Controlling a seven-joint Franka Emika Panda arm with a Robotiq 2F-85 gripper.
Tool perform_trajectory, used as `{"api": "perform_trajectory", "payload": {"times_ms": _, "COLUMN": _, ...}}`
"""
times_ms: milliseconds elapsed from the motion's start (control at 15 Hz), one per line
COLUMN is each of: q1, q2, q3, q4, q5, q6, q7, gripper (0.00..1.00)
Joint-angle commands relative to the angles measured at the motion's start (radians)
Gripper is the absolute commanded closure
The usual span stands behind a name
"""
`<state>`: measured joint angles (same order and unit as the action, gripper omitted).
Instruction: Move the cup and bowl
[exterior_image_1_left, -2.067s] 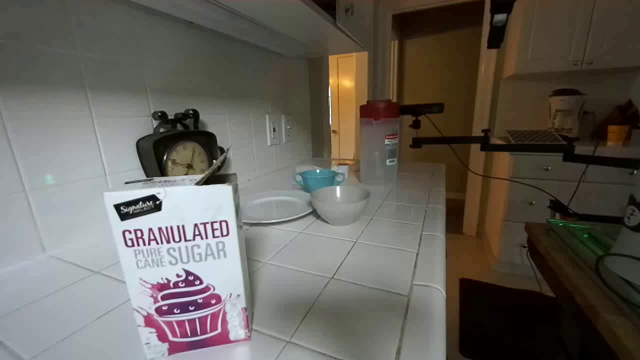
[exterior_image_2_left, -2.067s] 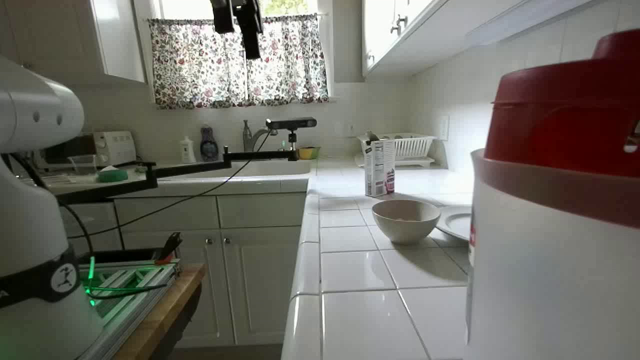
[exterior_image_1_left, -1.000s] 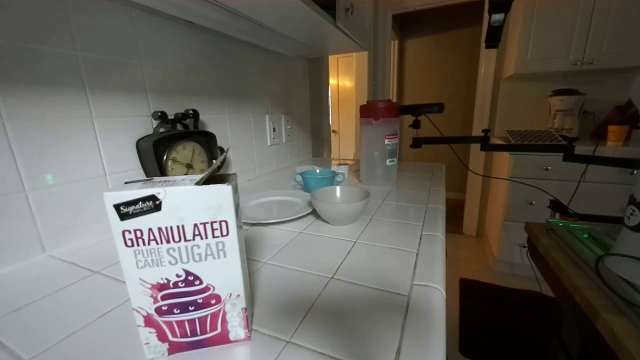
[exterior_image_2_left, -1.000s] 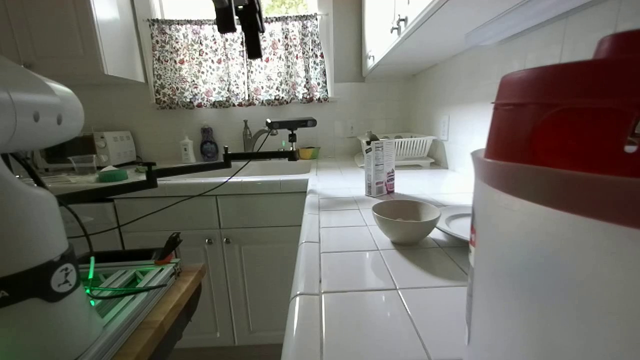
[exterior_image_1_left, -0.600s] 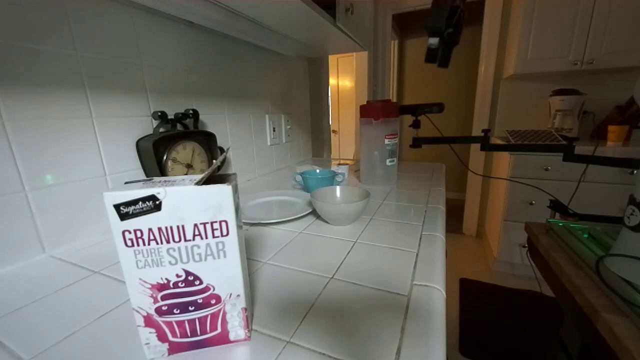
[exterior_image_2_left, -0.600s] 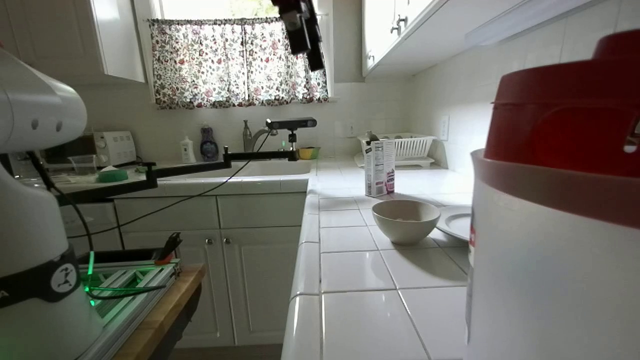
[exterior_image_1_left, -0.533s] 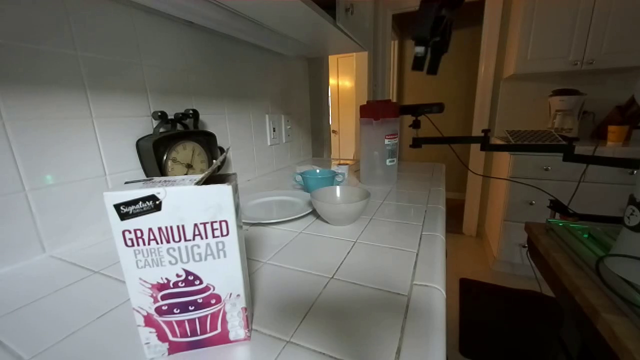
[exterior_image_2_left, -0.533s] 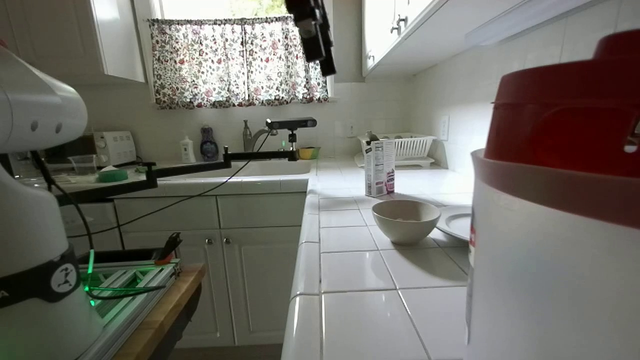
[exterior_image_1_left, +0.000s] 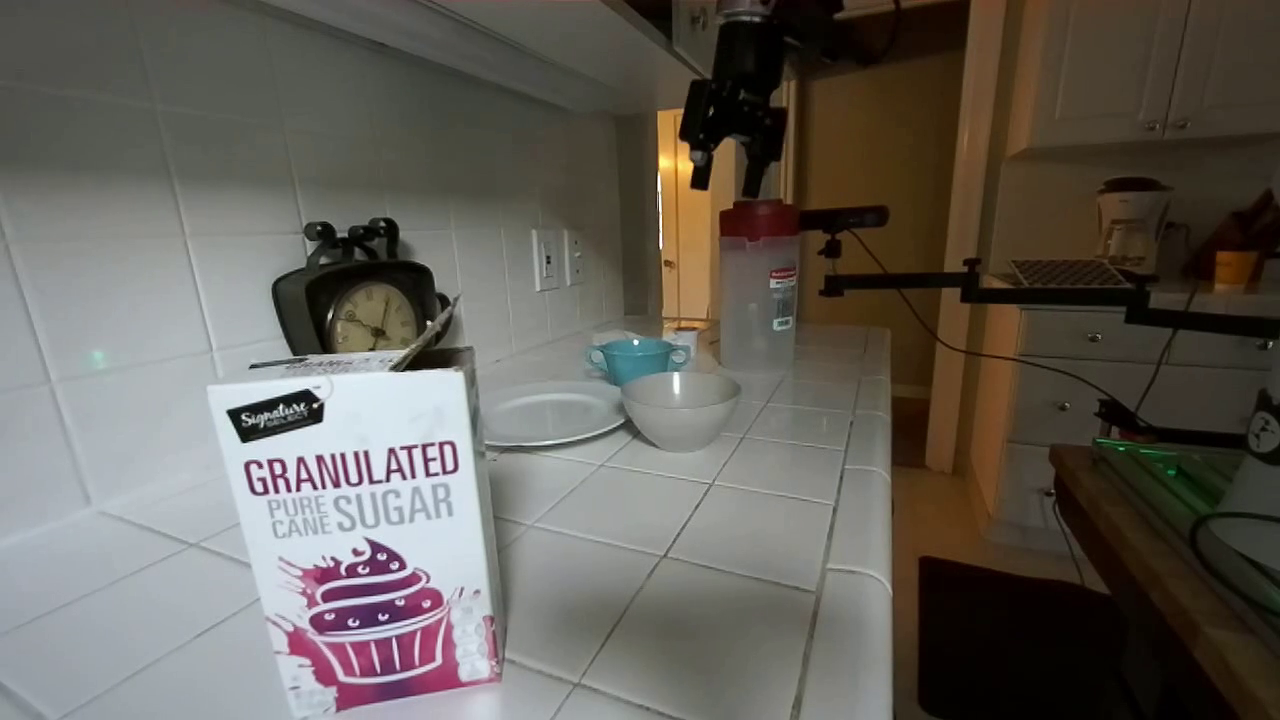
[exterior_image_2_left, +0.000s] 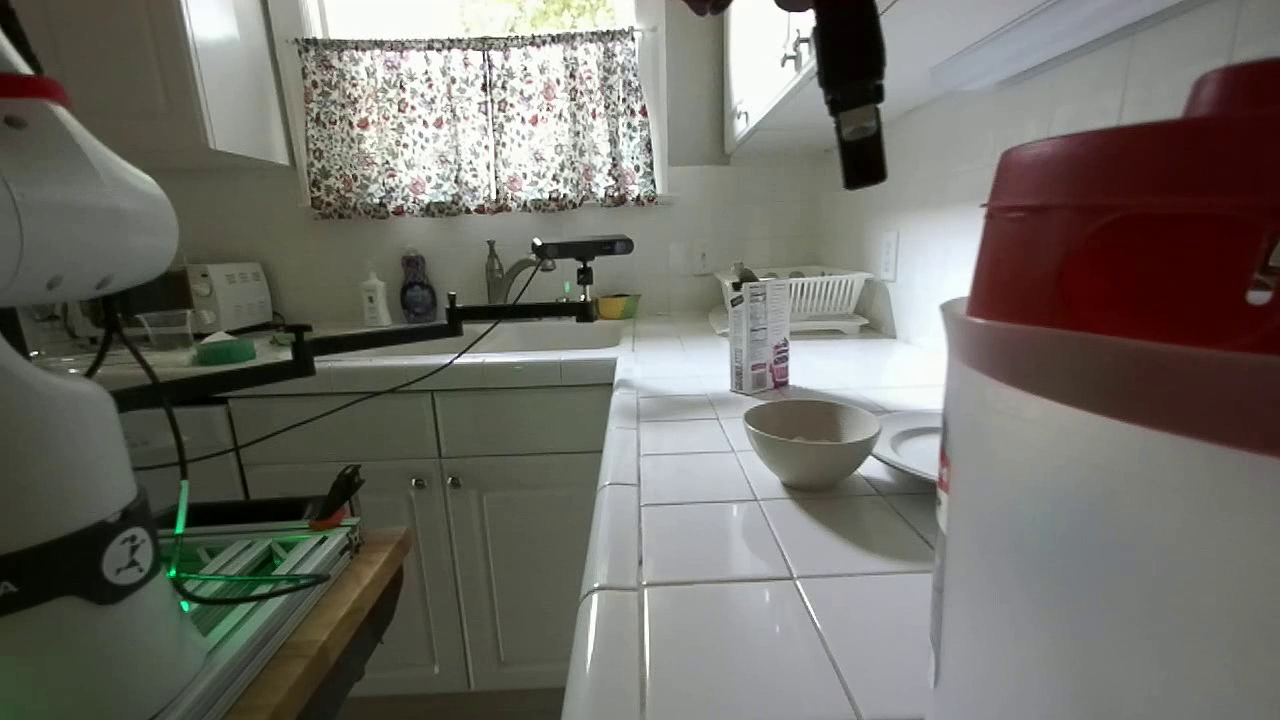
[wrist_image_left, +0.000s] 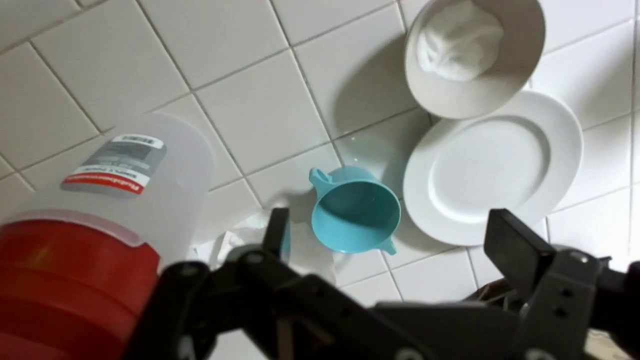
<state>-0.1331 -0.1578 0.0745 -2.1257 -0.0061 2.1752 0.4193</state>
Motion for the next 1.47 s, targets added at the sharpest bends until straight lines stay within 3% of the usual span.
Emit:
{"api": "perform_trajectory", "payload": {"times_ms": 0, "q1": 0.029, "q2": 0.035, "q3": -0.035, "q4": 0.029, "q5": -0.004, "q6": 0.008, "q7": 0.019, "gripper": 0.0}}
{"api": "perform_trajectory", "payload": {"times_ms": 267, "q1": 0.034, "q2": 0.063, "q3": -0.037, "q4": 0.059, "q5": -0.002, "q6": 0.008, "q7": 0.042, "gripper": 0.0}}
{"api": "perform_trajectory", "payload": {"times_ms": 533, "q1": 0.049, "q2": 0.073, "q3": -0.05, "q4": -0.024, "q5": -0.064, "q6": 0.193, "q7": -0.148, "gripper": 0.0}}
{"api": "perform_trajectory", "payload": {"times_ms": 1133, "q1": 0.056, "q2": 0.216, "q3": -0.086, "q4": -0.195, "q5": -0.018, "q6": 0.653, "q7": -0.57, "gripper": 0.0}}
{"api": "perform_trajectory", "payload": {"times_ms": 1267, "q1": 0.049, "q2": 0.262, "q3": -0.076, "q4": -0.206, "q5": 0.012, "q6": 0.745, "q7": -0.627, "gripper": 0.0}}
{"api": "perform_trajectory", "payload": {"times_ms": 1333, "q1": 0.057, "q2": 0.243, "q3": -0.087, "q4": -0.196, "q5": -0.032, "q6": 0.671, "q7": -0.536, "gripper": 0.0}}
{"api": "perform_trajectory", "payload": {"times_ms": 1400, "q1": 0.057, "q2": 0.258, "q3": -0.086, "q4": -0.197, "q5": -0.031, "q6": 0.687, "q7": -0.54, "gripper": 0.0}}
